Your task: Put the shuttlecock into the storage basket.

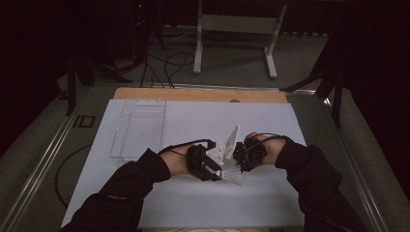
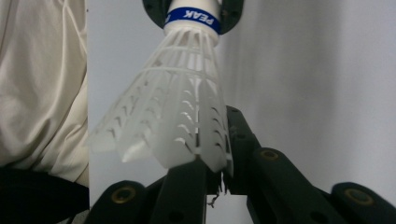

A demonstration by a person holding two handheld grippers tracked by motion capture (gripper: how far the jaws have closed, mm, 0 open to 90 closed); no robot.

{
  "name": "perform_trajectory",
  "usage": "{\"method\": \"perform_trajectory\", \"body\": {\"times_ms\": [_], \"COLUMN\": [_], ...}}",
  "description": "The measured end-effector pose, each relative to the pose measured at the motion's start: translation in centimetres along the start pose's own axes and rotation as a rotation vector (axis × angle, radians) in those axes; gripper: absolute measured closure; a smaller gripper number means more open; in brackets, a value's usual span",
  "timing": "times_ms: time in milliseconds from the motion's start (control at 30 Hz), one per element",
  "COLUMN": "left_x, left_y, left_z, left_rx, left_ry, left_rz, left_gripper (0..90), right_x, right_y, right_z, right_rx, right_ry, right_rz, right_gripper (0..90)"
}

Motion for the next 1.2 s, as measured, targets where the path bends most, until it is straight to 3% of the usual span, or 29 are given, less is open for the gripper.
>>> {"method": "perform_trajectory", "body": {"times_ms": [100, 133, 267, 400, 500, 600, 700, 833, 1100, 1200], "left_x": [0.0, 0.1, 0.0, 0.4, 0.9, 1.3, 1.7, 2.3, 3.1, 3.3], "left_y": [0.2, 0.3, 0.7, 0.8, 0.8, 0.9, 1.0, 1.2, 2.2, 2.5], "left_z": [0.1, 0.0, 0.2, 0.3, 0.3, 0.4, 0.4, 0.5, 1.1, 1.4], "left_rx": [-0.013, 0.012, 0.003, 0.01, 0.016, 0.019, 0.023, 0.021, 0.005, 0.0], "left_ry": [-0.003, 0.006, 0.019, 0.033, 0.04, 0.045, 0.055, 0.068, 0.152, 0.188], "left_rz": [-0.006, -0.005, -0.02, 0.008, 0.03, 0.048, 0.059, 0.077, 0.107, 0.116], "left_gripper": [66.3, 66.3, 66.4, 66.3, 66.3, 66.3, 66.2, 66.2, 66.2, 66.2], "right_x": [0.0, 0.0, -0.2, -0.3, -0.2, 0.0, 0.3, 0.7, 1.6, 2.0], "right_y": [0.1, 0.1, 0.3, 0.4, 0.7, 0.8, 1.3, 1.8, 3.3, 3.7], "right_z": [0.0, 0.0, -0.1, -0.2, -0.4, -0.5, -0.6, -0.6, -0.8, -0.7], "right_rx": [0.008, 0.016, 0.022, 0.024, 0.054, 0.053, 0.08, 0.095, 0.202, 0.217], "right_ry": [-0.004, -0.003, -0.031, -0.095, -0.112, -0.147, -0.18, -0.174, -0.187, -0.183], "right_rz": [-0.007, -0.007, -0.052, -0.087, -0.1, -0.093, -0.137, -0.162, -0.292, -0.339], "right_gripper": [84.1, 80.9, 51.9, 30.1, 17.3, 13.1, 11.0, 9.7, 9.1, 9.1]}}
Point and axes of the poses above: each handheld gripper's, and its own axes: y roughly backward along the jaws, x roughly out of its underside, z roughly to its left, the point moved 6 cm from there along -y, roughly forward along the jaws, and after that the axes turned 10 degrees about -x, right-handed, at the moved point
